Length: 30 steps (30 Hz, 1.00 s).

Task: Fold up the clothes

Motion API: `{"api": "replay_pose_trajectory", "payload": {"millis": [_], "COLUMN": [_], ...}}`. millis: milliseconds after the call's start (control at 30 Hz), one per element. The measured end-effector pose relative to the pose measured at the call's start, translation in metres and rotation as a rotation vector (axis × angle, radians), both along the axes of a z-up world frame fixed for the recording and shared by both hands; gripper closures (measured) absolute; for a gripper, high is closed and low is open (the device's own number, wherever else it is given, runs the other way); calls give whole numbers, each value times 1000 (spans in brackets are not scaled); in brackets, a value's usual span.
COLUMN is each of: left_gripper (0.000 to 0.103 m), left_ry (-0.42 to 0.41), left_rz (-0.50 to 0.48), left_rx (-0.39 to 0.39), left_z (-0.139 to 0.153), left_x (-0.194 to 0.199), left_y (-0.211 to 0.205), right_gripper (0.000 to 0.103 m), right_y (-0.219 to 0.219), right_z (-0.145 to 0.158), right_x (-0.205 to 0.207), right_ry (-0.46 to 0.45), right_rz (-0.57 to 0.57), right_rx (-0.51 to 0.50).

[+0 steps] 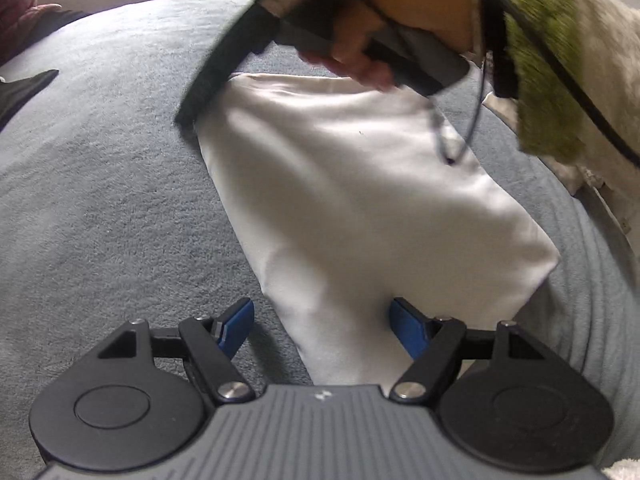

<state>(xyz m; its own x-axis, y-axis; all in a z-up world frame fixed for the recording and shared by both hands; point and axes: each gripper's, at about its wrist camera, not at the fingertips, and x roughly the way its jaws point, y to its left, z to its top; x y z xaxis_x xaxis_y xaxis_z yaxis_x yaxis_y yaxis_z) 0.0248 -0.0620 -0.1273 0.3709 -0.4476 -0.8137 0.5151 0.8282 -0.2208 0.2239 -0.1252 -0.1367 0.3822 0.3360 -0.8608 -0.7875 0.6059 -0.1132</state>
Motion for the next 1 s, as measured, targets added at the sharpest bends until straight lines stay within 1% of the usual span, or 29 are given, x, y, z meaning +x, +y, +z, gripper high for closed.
{"api": "replay_pose_trajectory", "payload": {"millis": [33, 100, 133, 200, 267, 367, 400, 500, 567, 633, 700, 767, 833, 867, 933, 1000], "left_gripper": [28, 28, 28, 28, 27, 27, 27, 27, 26, 26, 26, 26, 26, 27, 27, 27], "left_ry": [0, -2, -8, -20, -28, -41, -49, -69, -71, -71, -73, -78, -90, -102, -133, -158], "left_rz": [-1, 3, 6, 15, 30, 52, 56, 64, 70, 77, 84, 89, 92, 93, 97, 96], "left_rx": [-2, -3, -3, -5, -11, -19, -15, 5, 22, 36, 47, 59, 73, 80, 99, 116], "left_z": [0, -1, 0, 1, 2, 4, 5, 5, 3, 3, 3, 6, 10, 13, 21, 29], "left_x": [-1, 1, 1, 2, 6, 11, 12, 15, 17, 17, 15, 13, 11, 10, 10, 11], "left_y": [1, 1, 2, 3, 3, 2, 1, -6, -10, -12, -13, -13, -13, -13, -12, -13], "right_gripper": [97, 96, 96, 96, 96, 95, 95, 95, 95, 95, 96, 98, 93, 93, 93, 93], "right_y": [-1, -12, -22, -48, -72, -105, -114, -129, -138, -151, -165, -181, -195, -201, -212, -214], "right_z": [0, 7, 13, 31, 47, 55, 55, 46, 35, 23, 11, 8, 14, 18, 30, 39], "right_x": [6, 16, 19, 11, -12, -53, -65, -89, -86, -80, -67, -54, -51, -55, -71, -97], "right_ry": [-51, -109, -121, -139, -147, -114, -97, -63, -42, -25, -48, -75, -108, -117, -124, -133], "right_rz": [-57, -192, -262, -354, -400, -426, -431, -442, -483, -552, -645, -748, -858, -888, -900, -868], "right_rx": [-28, -19, 14, 125, 213, 286, 299, 294, 286, 286, 279, 307, 334, 363, 437, 464]}}
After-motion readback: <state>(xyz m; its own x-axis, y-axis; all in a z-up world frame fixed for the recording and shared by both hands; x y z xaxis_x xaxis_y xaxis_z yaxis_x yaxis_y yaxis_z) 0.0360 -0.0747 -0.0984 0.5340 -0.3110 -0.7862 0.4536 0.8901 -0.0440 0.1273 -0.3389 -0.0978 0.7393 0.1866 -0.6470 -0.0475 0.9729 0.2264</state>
